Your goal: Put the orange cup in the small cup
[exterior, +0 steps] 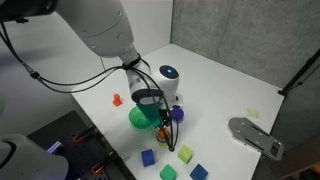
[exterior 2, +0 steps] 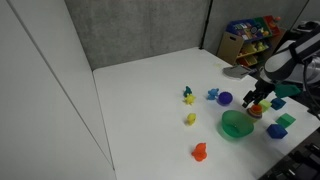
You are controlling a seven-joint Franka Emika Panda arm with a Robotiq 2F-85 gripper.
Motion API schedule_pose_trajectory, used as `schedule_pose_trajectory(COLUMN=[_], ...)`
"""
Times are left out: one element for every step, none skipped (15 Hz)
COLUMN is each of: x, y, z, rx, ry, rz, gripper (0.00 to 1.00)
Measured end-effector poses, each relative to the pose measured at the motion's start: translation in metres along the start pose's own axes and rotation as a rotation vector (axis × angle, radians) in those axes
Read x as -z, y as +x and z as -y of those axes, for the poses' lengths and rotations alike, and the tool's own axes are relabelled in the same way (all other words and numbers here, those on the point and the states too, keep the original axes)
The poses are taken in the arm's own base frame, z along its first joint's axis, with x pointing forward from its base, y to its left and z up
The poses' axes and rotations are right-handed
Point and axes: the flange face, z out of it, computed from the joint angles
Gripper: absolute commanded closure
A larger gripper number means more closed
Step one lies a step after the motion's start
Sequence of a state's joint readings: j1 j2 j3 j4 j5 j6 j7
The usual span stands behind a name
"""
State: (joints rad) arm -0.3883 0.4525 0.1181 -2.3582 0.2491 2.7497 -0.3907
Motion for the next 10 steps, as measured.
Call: schedule_pose_trajectory(x=[-0.001, -0.002, -0.003, -0.004, -0.006, -0.008, -0.009, -0.011, -0.012, -0.013], y=[-0.001, -0.001, -0.002, -0.003, -0.004, -0.005, -0.006, -0.007, -0.008, -0.008], z=[-0.001, -0.003, -0.005, -0.006, -0.008, -0.010, -0.011, -0.013, -0.014, -0.016], rx=[0.001, 0.001, 0.000, -0.002, -0.004, -0.005, -0.005, -0.006, -0.007, -0.009], ry=[0.001, 0.001, 0.002, 0.003, 0.004, 0.006, 0.007, 0.008, 0.009, 0.009], rz=[0.002, 0.003, 0.005, 0.008, 0.011, 0.014, 0.018, 0.021, 0.023, 0.024], gripper=[0.00, 0.00, 0.00, 0.00, 0.00, 0.00, 0.00, 0.00, 0.00, 0.00])
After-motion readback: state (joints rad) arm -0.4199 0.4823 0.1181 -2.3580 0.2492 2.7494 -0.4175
